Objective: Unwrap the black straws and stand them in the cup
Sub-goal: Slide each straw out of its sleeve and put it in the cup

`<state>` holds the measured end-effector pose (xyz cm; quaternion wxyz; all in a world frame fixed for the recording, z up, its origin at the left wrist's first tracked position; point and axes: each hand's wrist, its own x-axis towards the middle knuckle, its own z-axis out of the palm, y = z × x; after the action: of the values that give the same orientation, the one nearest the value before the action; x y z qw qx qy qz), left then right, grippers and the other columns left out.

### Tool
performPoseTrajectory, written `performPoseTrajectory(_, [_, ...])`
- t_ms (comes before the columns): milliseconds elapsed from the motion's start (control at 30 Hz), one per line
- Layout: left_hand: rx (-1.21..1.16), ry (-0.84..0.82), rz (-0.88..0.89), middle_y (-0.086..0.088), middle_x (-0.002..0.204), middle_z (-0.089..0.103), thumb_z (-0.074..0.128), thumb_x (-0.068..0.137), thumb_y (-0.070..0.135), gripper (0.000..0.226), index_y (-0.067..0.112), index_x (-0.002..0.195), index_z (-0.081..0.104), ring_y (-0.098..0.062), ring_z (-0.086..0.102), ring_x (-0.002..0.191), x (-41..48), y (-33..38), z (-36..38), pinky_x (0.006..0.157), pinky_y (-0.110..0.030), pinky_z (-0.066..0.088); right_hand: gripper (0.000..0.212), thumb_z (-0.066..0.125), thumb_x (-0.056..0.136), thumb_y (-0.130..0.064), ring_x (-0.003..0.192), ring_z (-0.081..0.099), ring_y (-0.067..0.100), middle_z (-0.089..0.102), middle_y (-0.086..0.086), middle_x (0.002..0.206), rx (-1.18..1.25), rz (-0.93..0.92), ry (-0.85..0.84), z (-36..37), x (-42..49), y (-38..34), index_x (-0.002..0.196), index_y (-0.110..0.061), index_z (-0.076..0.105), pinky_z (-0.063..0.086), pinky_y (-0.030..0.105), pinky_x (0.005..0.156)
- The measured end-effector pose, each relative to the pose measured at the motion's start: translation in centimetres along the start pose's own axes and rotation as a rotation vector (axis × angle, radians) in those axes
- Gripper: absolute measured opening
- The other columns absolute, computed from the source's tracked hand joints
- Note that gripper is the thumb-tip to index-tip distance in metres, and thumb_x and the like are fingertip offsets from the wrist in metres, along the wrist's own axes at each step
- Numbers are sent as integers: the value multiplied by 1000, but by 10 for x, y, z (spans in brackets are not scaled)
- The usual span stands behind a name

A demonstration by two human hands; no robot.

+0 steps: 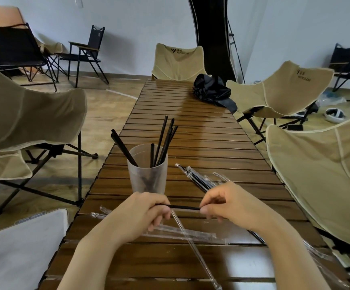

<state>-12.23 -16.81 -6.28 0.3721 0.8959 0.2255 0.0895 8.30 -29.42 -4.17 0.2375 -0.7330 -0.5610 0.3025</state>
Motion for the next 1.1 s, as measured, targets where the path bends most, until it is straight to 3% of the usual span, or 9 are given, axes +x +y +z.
performPoseTrajectory(100, [21,5,-68,7,62,61,43,99,24,30,28,74,60,-6,58,60,-9,-10,-11,64,-12,46,9,65,88,-30,56,59,-1,72,-11,76,-8,48,-17,-12,-7,14,82,-29,71,47,14,63])
performPoseTrajectory(267, [70,-22,-152,11,62,56,41,100,28,32,28,74,59,0,50,59,-19,-24,-21,62,-18,42,17,66,88,-22,54,60,5,73,-4,73,90,115,-23,-30,-25,40,79,-34,75,45,9,57])
performPoseTrajectory(667, [137,-104,-108,12,62,51,34,101,38,35,31,71,52,-1,48,59,-17,-8,-17,64,-21,40,29,68,83,-2,48,62,11,72,8,65,251,91,41,-30,-25,56,75,-27,78,49,16,52])
performPoseTrajectory(833, [146,-143,-122,16,55,53,36,101,34,35,30,71,55,4,50,56,-15,-6,-14,64,-17,39,27,70,82,-3,49,63,12,72,7,65,239,57,14,-28,-21,52,76,-28,78,49,16,54])
performPoseTrajectory(1100, [171,-201,-119,13,63,51,37,100,34,34,30,72,55,0,48,60,-10,0,-4,62,-18,36,26,69,83,-8,52,64,12,72,3,66,156,54,-37,-17,-13,35,76,-32,77,49,14,57])
